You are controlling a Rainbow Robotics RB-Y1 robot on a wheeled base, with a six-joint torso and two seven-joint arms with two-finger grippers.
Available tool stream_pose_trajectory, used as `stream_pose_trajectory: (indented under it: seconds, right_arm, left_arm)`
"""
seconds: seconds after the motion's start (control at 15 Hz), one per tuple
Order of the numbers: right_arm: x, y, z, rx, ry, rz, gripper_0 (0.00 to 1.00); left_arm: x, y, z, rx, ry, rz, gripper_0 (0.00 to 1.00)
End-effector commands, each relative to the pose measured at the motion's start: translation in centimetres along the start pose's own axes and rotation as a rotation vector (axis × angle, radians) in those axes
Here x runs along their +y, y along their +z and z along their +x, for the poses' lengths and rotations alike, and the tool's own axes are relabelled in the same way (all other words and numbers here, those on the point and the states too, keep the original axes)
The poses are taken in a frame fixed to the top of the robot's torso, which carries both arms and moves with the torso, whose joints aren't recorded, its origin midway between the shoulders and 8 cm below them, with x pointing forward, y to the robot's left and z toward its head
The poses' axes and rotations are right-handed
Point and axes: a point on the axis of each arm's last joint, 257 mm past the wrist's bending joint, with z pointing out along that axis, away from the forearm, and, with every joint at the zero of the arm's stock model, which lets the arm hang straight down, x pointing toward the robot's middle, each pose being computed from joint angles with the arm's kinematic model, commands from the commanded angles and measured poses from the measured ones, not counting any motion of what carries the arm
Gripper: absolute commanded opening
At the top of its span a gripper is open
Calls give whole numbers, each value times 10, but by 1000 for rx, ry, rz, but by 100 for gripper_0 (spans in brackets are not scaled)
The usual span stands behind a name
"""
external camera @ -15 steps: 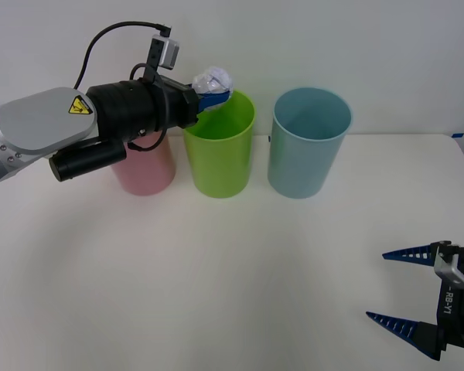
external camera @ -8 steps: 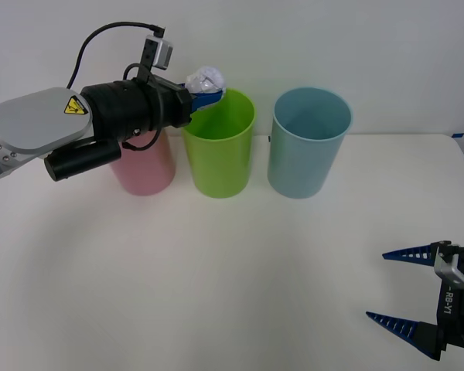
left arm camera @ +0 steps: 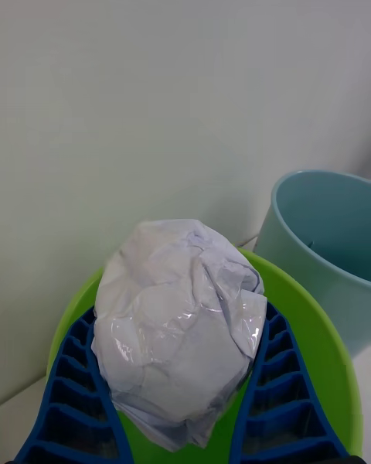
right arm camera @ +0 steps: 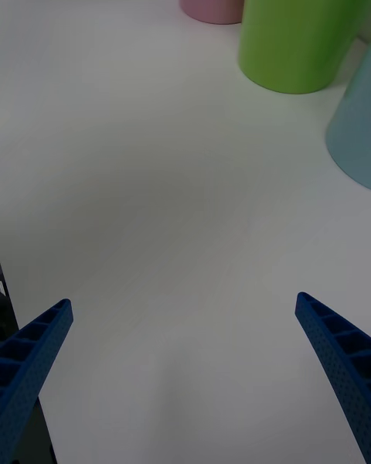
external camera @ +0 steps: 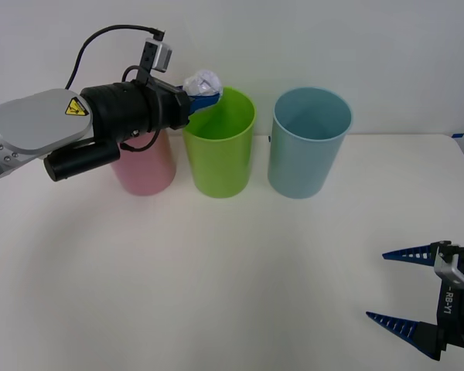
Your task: Put cans in the blue bin and PET bottles in the pink bin and trash in the green bin.
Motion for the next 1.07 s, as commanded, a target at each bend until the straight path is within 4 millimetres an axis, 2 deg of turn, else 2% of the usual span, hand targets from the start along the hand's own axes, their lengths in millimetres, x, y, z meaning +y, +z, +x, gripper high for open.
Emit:
stream_pose_trajectory:
  seconds: [0.07,1.07]
  right_arm:
    - [0,0,0,0,0,0,100]
    - [0,0,0,0,0,0,100]
  left_arm:
    - [0,0,0,0,-4,1,0]
    - [-14,2,0,16,-37,35,0]
